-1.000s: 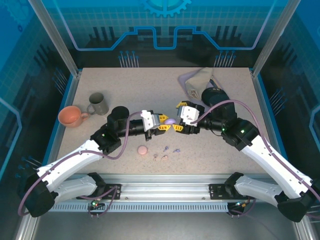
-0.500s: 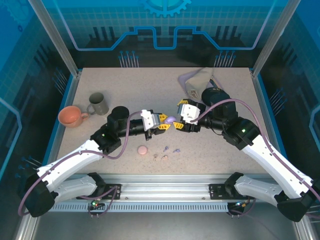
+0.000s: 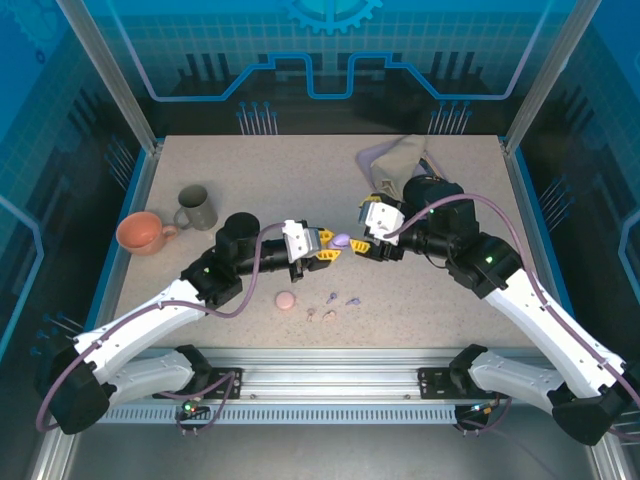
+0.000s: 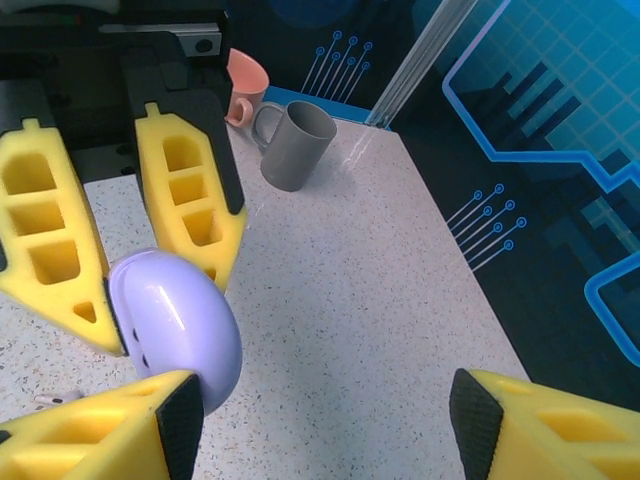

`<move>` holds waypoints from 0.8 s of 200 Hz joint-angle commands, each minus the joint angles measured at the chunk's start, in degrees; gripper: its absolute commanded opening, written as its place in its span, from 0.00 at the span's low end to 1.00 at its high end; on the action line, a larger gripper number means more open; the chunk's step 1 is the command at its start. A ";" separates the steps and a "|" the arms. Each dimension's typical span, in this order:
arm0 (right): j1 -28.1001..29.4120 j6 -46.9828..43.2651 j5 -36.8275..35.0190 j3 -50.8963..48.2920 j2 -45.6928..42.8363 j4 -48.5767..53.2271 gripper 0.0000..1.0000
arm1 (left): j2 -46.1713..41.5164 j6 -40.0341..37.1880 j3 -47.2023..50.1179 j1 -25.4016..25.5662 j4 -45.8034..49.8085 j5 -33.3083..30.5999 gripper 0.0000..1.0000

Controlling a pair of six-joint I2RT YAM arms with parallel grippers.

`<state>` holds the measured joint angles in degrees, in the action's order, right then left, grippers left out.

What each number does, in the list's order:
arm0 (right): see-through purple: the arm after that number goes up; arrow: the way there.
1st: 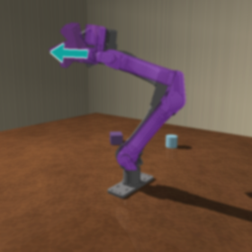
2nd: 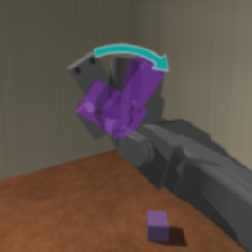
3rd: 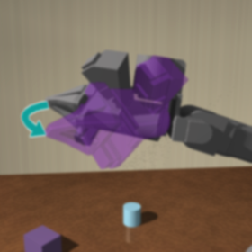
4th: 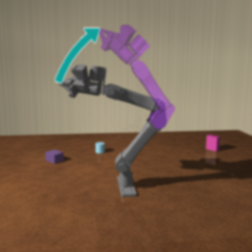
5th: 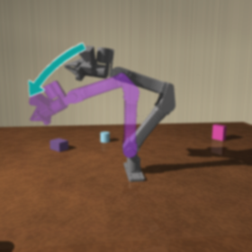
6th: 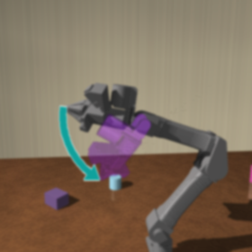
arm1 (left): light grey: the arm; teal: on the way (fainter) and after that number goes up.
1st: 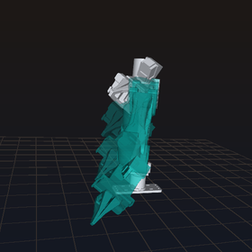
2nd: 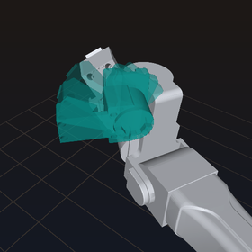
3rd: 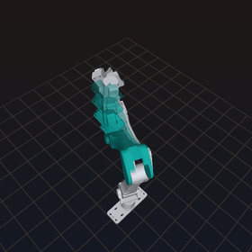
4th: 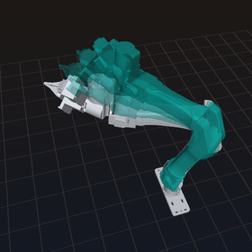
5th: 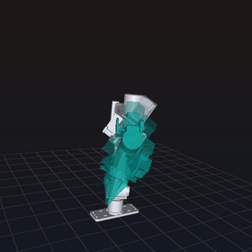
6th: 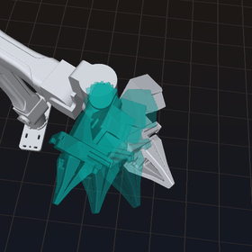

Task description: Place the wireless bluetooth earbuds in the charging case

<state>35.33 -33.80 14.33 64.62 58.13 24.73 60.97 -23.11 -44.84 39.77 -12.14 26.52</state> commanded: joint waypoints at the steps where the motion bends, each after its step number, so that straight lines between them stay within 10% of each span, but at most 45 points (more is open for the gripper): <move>1: -0.91 1.45 -0.63 1.73 0.22 -3.11 0.69 | -0.30 -2.11 -1.36 1.52 0.28 3.19 0.00; 160: 3.25 -4.52 2.83 -1.28 -0.33 2.69 0.93 | 0.26 -3.08 -2.28 1.74 1.51 2.43 0.00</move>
<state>37.63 -37.08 18.20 62.94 56.25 26.35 61.06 -24.58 -44.88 41.10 -10.72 27.68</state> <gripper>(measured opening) 0.935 0.217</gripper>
